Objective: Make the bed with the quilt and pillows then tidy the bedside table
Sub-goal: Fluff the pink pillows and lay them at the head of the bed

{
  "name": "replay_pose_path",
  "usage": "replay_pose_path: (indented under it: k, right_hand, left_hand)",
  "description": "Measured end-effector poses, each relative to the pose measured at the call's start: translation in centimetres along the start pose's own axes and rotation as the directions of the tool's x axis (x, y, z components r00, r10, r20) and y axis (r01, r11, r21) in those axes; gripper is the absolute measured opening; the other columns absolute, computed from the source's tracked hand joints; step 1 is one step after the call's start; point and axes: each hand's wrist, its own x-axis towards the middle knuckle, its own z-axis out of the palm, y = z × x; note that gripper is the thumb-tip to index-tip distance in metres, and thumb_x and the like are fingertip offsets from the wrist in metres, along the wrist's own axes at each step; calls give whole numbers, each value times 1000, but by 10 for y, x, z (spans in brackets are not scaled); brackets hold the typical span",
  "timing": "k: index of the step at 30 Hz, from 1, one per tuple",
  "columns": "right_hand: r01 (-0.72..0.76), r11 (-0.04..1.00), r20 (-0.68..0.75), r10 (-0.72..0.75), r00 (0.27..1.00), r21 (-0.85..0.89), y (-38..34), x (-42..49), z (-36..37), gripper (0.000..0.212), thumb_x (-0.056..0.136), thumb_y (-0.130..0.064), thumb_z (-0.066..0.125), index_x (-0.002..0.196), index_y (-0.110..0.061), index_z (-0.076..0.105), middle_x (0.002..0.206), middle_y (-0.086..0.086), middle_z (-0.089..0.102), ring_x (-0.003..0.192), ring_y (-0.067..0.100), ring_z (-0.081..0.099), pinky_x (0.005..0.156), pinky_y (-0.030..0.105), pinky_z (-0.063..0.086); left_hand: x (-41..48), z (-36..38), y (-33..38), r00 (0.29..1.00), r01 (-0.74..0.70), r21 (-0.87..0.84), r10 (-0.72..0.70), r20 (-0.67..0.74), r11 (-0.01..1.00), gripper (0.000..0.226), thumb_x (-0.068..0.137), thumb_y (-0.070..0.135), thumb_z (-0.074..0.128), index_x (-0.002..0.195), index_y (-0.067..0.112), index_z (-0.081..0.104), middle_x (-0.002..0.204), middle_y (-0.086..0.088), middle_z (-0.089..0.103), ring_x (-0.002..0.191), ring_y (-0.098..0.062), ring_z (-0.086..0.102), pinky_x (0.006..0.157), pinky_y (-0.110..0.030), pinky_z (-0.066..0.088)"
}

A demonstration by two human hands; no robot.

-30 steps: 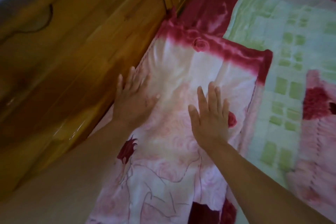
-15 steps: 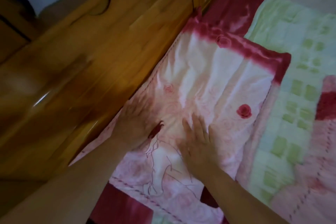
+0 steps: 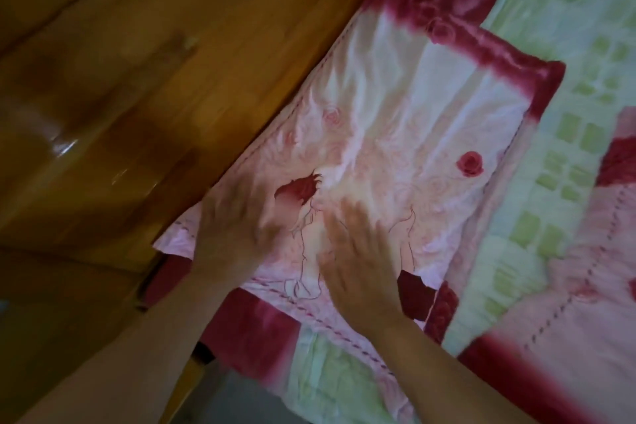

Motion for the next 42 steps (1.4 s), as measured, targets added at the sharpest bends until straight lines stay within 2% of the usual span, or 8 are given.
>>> replay_pose_path:
  k: [9, 12, 16, 27, 31, 35, 39, 42]
  right_hand:
    - [115, 992, 308, -96, 946, -43, 15, 18, 12, 68, 93, -57, 13, 153, -27, 4, 160, -2, -14, 146, 17, -17, 119, 50, 8]
    - [-161, 961, 66, 150, 986, 225, 24, 19, -10, 60, 95, -51, 20, 147, -25, 33, 161, -4, 9, 148, 13, 4, 121, 40, 8]
    - [-646, 729, -26, 668, 744, 228, 55, -23, -17, 48, 100, -33, 28, 146, -19, 34, 160, 8, 13, 147, 25, 12, 117, 42, 18]
    - [-329, 944, 15, 329, 944, -14, 51, -19, -26, 62, 96, -50, 6, 153, -27, -1, 159, 1, -17, 147, 20, -16, 120, 42, -4]
    - [-91, 993, 236, 107, 966, -79, 58, -42, -20, 63, 96, -52, 23, 151, -21, 23, 161, 6, -6, 145, 30, 13, 107, 54, 37]
    - [-127, 992, 136, 126, 983, 0, 55, -32, -49, 58, 94, -43, 34, 149, -23, 28, 160, 6, 15, 147, 27, 10, 114, 47, 17]
    - [-58, 996, 465, 19, 885, 70, 85, -49, -59, 65, 95, -33, 48, 152, -20, 21, 162, 3, 4, 148, 18, -3, 118, 47, 14]
    - [-196, 962, 229, 150, 962, 192, 95, -39, -91, 61, 95, -39, 27, 151, -15, 23, 162, 3, 3, 149, 22, 3, 120, 39, -1]
  left_hand:
    - [12, 13, -14, 982, 50, -125, -26, 187, 991, 97, 82, 75, -1, 148, 13, 33, 157, -12, 26, 145, -28, 23, 115, -46, 25]
    - [14, -6, -17, 929, 305, -260, -346, -132, 916, 48, 97, 41, 45, 126, 4, 56, 126, -19, 59, 115, -35, 55, 95, -44, 45]
    - [4, 0, -39, 907, 411, -94, -417, -59, 907, 34, 97, 36, 46, 97, 6, 60, 93, -16, 66, 84, -30, 60, 69, -38, 47]
    - [43, -24, 14, 978, 198, 144, -186, -93, 970, 40, 88, 27, 57, 122, 6, 55, 130, -17, 53, 120, -37, 48, 95, -49, 39]
    - [40, 3, 21, 949, -110, 241, 30, 314, 964, 95, 77, 65, -18, 150, 24, 26, 162, -8, 1, 148, -29, -9, 116, -57, 9]
    - [51, -2, 46, 987, 114, 135, -127, 97, 984, 81, 91, 67, 13, 150, 13, 27, 159, -16, 11, 147, -34, 6, 116, -53, 4]
    - [93, -8, 109, 856, 163, 87, -185, 482, 983, 89, 85, 77, 8, 146, 17, 34, 152, -11, 30, 139, -30, 29, 110, -52, 27]
    - [125, -26, 164, 954, -95, 115, 58, 293, 989, 83, 89, 58, -4, 129, 16, 55, 132, -15, 47, 125, -38, 39, 93, -53, 40]
